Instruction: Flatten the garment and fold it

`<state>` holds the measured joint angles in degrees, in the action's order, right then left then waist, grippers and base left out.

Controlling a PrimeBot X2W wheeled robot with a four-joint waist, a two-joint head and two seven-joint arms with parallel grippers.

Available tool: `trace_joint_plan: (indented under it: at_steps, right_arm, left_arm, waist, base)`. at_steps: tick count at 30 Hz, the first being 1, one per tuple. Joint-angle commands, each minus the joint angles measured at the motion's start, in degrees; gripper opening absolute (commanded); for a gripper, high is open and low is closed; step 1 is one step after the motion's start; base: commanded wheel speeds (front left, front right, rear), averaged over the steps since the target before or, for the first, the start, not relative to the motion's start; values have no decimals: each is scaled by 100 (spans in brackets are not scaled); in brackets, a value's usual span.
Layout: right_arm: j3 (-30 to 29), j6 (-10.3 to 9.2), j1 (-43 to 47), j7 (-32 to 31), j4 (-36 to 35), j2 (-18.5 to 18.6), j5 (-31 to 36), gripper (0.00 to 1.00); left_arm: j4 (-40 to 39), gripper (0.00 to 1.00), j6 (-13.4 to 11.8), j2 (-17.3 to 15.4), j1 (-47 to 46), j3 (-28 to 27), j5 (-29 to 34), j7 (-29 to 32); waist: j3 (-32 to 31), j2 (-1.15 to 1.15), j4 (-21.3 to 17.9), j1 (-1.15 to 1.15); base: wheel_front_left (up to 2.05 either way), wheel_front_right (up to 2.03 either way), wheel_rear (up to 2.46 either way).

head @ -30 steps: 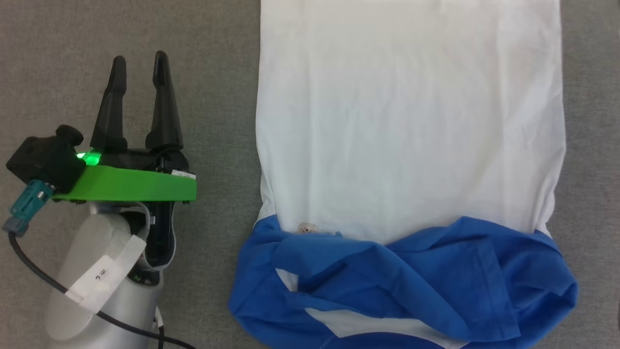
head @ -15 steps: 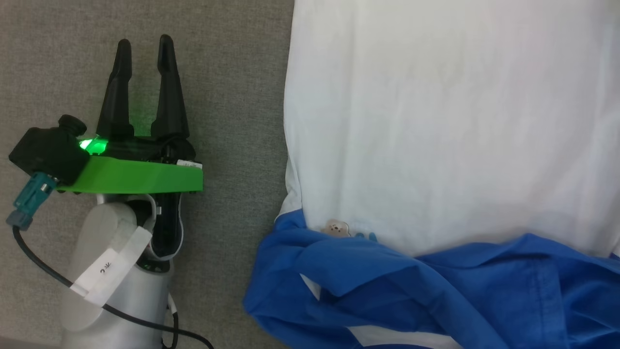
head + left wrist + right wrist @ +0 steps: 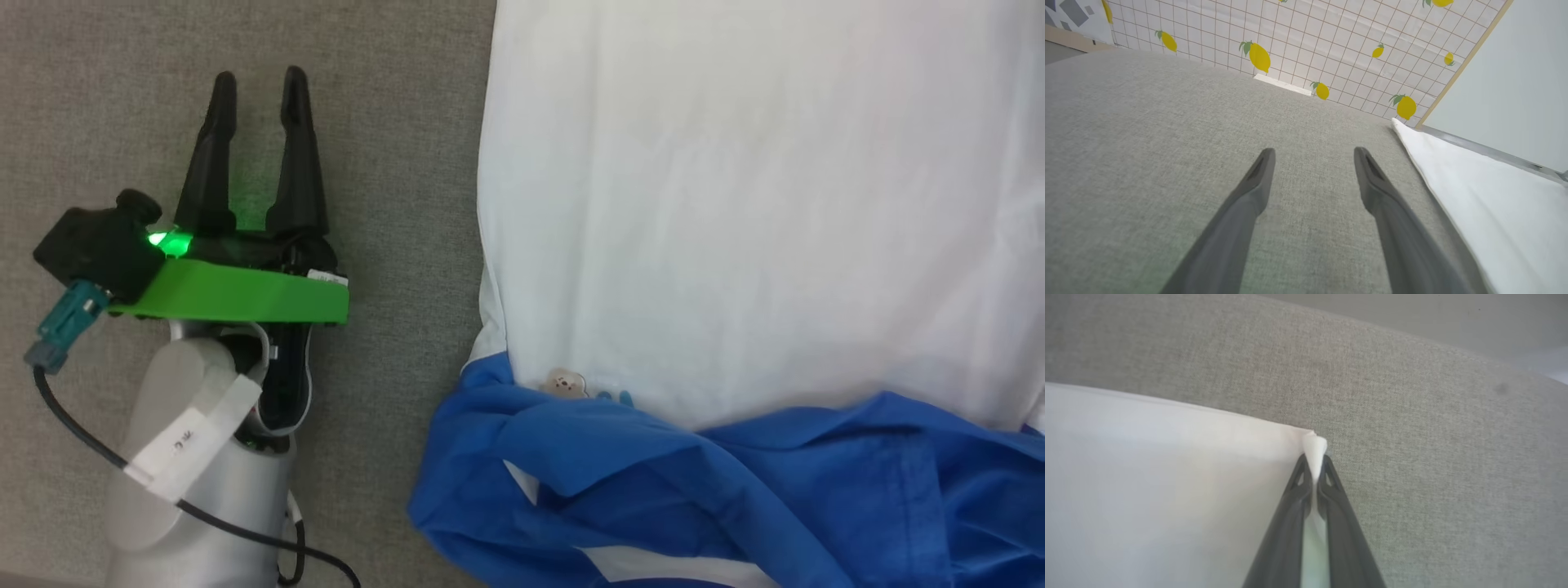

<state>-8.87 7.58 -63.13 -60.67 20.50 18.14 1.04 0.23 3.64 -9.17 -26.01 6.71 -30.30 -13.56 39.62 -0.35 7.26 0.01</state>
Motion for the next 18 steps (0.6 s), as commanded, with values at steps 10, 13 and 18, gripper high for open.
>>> trace_joint_plan:
  at_steps: [10,13,18]
  right_arm:
    - [316,-9,114,749,-86,-189,-177,0]
    - [435,-9,66,892,-82,-248,-282,0]
    - [645,-9,-26,1145,-59,-379,-475,0]
  left_arm:
    - [-21,100,176,-671,-1875,356,-833,2705]
    - [284,100,83,-727,-2572,553,-1093,3744]
    - [1057,100,-95,-809,-3616,905,-1199,5092]
  waist:
    - [-336,35,-417,-1]
    - [-281,35,-554,-1]
    - [-86,35,-808,-1]
  base:
    - [0,0,0]
    - [0,0,0]
    - [0,0,0]
